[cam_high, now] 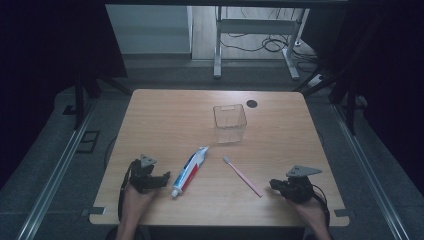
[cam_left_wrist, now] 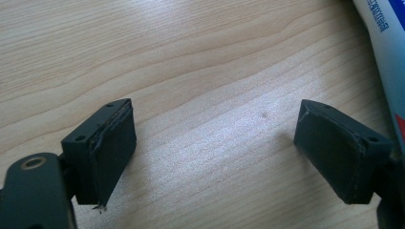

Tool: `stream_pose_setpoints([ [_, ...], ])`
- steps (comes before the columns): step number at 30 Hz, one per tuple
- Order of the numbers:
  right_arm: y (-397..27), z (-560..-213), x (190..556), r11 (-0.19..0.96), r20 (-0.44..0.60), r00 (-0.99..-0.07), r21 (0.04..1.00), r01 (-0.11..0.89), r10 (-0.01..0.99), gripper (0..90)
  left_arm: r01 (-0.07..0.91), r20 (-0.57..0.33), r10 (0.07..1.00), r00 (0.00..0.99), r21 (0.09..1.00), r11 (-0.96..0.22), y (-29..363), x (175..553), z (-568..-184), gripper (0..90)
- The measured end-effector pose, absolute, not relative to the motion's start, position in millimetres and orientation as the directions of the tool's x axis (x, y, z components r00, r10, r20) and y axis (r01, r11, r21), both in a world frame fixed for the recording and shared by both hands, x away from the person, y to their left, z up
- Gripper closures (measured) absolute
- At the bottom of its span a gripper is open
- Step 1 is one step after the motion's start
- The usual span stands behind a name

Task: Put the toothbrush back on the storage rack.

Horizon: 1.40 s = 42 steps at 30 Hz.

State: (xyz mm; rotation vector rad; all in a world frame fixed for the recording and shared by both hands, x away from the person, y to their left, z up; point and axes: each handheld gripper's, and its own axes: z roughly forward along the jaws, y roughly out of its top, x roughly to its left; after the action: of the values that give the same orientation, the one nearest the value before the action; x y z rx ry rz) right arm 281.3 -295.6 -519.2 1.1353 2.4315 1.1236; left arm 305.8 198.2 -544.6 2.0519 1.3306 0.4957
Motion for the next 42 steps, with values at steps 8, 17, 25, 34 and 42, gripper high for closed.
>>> stream_pose_setpoints([
  [8,-279,-515,282,0.42,0.151,-0.707,0.712,0.563,0.691,89.2,0.669,-0.027,0.908,0.418,0.685,-0.287,198,306,-545,14.4],
  [17,-260,-514,282,0.454,0.166,-0.744,0.7,0.552,0.648,89.3,0.67,-0.028,0.908,0.418,0.685,-0.287,198,306,-544,14.4],
  [25,-243,-520,283,0.494,0.167,-0.768,0.677,0.545,0.619,89.3,0.67,-0.028,0.908,0.418,0.685,-0.287,198,306,-544,14.4],
  [34,-245,-525,290,0.513,0.144,-0.761,0.658,0.551,0.632,89.2,0.669,-0.028,0.908,0.418,0.686,-0.287,198,306,-545,14.4],
  [42,-258,-524,301,0.507,0.131,-0.738,0.647,0.57,0.662,89.2,0.669,-0.028,0.908,0.418,0.686,-0.287,198,306,-545,14.4],
])
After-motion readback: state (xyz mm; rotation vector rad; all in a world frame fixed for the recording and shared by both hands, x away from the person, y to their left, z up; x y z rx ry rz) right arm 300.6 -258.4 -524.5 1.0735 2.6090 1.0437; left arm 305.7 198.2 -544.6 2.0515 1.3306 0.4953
